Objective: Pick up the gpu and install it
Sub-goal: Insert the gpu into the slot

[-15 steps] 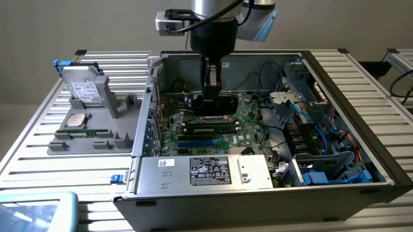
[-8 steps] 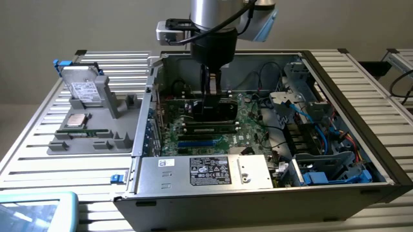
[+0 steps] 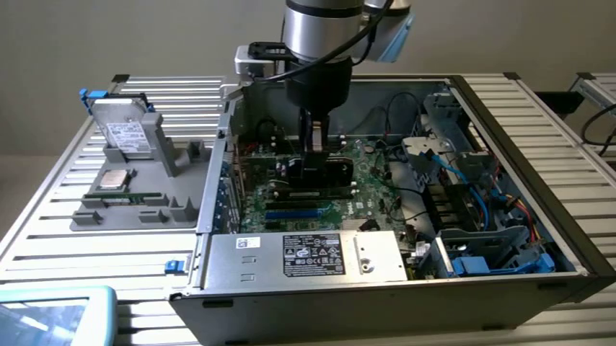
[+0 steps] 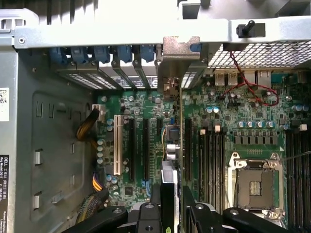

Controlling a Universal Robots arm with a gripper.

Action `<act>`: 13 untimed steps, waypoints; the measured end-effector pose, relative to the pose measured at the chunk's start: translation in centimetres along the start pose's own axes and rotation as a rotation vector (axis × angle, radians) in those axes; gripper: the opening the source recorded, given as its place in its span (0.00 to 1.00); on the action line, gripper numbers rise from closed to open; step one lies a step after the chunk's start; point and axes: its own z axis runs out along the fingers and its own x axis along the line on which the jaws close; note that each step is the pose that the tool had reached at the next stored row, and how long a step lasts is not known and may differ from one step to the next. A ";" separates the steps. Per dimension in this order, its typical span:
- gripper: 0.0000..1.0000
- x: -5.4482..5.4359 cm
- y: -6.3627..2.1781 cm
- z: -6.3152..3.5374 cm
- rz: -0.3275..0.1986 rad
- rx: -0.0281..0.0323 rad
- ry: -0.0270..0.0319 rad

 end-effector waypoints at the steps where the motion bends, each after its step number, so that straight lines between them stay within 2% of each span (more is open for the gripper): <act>1: 0.27 0.0 -0.01 0.18 0.000 0.0000 0.0000; 5: 0.27 0.2 0.01 0.92 0.000 0.0000 -0.0003; 7: 0.27 0.3 0.07 1.28 0.000 -0.0001 -0.0023; 13: 0.27 0.6 0.20 2.09 0.000 -0.0001 -0.0189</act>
